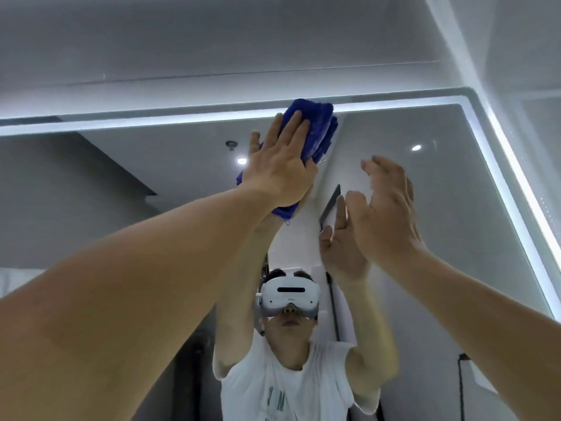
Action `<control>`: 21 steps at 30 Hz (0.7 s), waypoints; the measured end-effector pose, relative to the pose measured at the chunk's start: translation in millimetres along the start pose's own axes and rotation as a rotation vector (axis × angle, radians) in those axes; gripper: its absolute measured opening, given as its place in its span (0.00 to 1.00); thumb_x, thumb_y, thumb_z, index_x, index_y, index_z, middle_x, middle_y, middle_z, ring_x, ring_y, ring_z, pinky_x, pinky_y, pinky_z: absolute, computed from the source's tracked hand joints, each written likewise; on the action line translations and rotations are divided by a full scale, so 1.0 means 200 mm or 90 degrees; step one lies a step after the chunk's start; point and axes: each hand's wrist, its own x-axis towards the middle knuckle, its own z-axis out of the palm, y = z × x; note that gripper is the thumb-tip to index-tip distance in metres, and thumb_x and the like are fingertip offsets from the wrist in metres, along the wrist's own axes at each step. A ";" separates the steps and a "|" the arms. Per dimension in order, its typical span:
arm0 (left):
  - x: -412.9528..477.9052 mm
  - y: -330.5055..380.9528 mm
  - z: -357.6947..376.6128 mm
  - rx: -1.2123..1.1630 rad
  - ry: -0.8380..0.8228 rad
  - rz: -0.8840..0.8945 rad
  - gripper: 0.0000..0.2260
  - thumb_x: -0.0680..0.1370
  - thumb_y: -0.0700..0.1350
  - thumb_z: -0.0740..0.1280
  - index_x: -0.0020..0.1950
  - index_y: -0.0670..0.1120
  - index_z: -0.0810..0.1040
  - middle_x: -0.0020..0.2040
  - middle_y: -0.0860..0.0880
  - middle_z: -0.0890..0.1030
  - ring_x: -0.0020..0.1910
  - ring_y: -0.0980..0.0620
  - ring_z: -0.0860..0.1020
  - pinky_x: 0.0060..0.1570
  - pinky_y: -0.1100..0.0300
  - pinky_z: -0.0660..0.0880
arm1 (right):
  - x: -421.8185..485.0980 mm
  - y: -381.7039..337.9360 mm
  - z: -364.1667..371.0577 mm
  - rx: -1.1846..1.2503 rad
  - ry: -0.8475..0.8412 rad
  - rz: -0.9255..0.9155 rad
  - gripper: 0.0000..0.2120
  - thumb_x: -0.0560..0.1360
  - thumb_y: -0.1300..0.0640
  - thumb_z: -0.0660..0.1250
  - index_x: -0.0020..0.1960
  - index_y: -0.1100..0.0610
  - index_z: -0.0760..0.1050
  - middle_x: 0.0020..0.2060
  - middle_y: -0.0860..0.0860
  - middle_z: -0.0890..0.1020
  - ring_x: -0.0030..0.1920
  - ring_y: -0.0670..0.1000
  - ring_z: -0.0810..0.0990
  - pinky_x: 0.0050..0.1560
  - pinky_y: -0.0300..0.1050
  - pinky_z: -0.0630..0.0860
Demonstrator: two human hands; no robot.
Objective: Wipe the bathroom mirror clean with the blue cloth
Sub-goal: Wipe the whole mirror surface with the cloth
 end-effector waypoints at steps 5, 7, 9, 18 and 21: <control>-0.18 -0.40 -0.10 0.000 0.049 -0.172 0.29 0.81 0.57 0.50 0.81 0.52 0.46 0.82 0.54 0.47 0.80 0.50 0.44 0.76 0.41 0.45 | -0.11 -0.15 0.08 -0.014 -0.009 -0.023 0.31 0.71 0.49 0.52 0.74 0.53 0.63 0.73 0.47 0.62 0.72 0.47 0.58 0.73 0.49 0.58; -0.30 -0.60 -0.16 0.004 0.061 -0.220 0.29 0.81 0.56 0.50 0.81 0.51 0.47 0.82 0.54 0.48 0.80 0.50 0.45 0.76 0.40 0.48 | -0.17 -0.20 0.11 -0.018 -0.015 -0.023 0.31 0.71 0.49 0.52 0.74 0.53 0.63 0.73 0.47 0.62 0.72 0.47 0.58 0.73 0.48 0.58; -0.41 -0.76 -0.22 0.009 0.065 -0.263 0.29 0.82 0.56 0.50 0.81 0.50 0.46 0.82 0.52 0.49 0.80 0.50 0.46 0.76 0.39 0.50 | -0.23 -0.24 0.14 -0.013 -0.022 -0.027 0.31 0.71 0.49 0.52 0.74 0.54 0.63 0.73 0.47 0.62 0.72 0.46 0.57 0.73 0.47 0.57; -0.61 -0.51 -0.14 0.018 0.065 -0.296 0.30 0.82 0.53 0.49 0.81 0.47 0.43 0.82 0.49 0.46 0.80 0.45 0.43 0.76 0.40 0.50 | -0.34 -0.28 0.17 -0.005 -0.068 -0.019 0.33 0.70 0.48 0.51 0.75 0.53 0.62 0.74 0.45 0.60 0.72 0.42 0.55 0.72 0.42 0.53; -0.66 -0.25 -0.04 0.022 0.034 -0.169 0.30 0.82 0.55 0.47 0.81 0.49 0.39 0.81 0.50 0.39 0.79 0.47 0.37 0.77 0.41 0.44 | -0.33 -0.25 0.17 0.000 -0.053 -0.012 0.32 0.71 0.47 0.51 0.75 0.53 0.62 0.73 0.46 0.61 0.72 0.45 0.56 0.69 0.41 0.52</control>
